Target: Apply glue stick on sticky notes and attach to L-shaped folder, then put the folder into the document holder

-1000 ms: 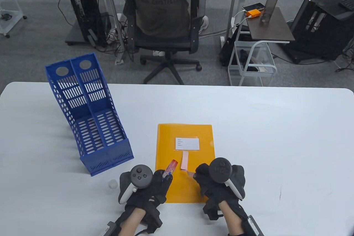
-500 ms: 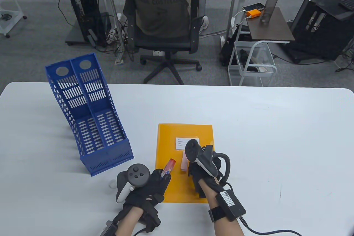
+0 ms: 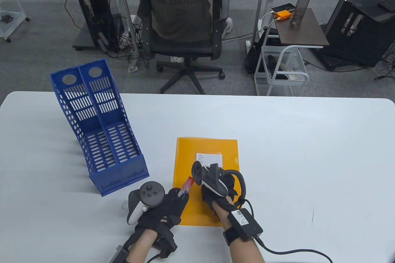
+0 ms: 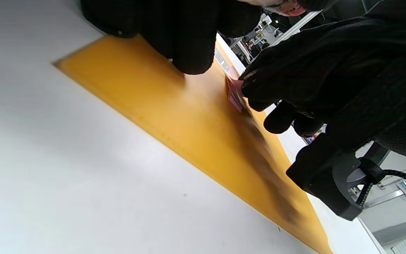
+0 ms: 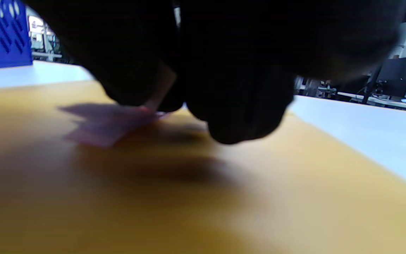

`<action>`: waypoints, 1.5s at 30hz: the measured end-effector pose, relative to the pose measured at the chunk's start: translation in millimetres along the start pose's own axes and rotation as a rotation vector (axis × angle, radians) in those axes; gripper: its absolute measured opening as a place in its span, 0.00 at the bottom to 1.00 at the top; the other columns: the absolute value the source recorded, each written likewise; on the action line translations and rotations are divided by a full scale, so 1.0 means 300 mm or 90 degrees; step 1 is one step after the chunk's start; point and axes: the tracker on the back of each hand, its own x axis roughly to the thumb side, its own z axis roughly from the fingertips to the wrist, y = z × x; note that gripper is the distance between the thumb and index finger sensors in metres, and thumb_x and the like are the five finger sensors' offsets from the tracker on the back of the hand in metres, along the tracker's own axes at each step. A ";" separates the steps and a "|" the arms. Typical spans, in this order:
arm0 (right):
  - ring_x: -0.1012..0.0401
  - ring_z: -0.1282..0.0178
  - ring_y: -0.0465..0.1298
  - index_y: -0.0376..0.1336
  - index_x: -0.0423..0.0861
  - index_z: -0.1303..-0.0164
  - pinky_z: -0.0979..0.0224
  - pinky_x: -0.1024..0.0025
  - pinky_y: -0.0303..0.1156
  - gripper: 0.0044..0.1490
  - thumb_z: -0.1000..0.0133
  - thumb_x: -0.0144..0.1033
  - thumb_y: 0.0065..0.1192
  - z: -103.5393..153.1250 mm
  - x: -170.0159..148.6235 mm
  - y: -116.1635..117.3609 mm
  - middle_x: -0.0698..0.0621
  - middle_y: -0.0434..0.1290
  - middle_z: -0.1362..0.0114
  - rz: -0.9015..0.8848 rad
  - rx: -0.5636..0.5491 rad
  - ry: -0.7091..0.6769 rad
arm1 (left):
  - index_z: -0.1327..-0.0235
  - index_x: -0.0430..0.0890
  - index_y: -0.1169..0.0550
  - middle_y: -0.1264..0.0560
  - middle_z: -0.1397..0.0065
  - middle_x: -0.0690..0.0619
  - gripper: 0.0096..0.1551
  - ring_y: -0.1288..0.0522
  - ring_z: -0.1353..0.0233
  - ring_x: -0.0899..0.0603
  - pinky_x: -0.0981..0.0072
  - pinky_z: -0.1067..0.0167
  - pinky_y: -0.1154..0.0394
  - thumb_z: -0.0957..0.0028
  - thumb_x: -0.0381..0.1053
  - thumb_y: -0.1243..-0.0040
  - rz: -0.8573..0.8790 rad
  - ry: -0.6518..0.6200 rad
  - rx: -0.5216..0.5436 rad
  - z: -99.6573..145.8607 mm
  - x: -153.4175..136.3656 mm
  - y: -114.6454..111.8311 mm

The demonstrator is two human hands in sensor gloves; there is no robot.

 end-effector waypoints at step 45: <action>0.53 0.64 0.83 0.76 0.36 0.45 0.61 0.58 0.79 0.31 0.47 0.46 0.68 -0.019 -0.030 -0.007 0.41 0.82 0.49 -0.104 0.112 -0.005 | 0.33 0.42 0.35 0.27 0.24 0.46 0.36 0.34 0.22 0.43 0.46 0.35 0.33 0.44 0.66 0.59 0.046 0.008 -0.016 -0.006 -0.026 0.010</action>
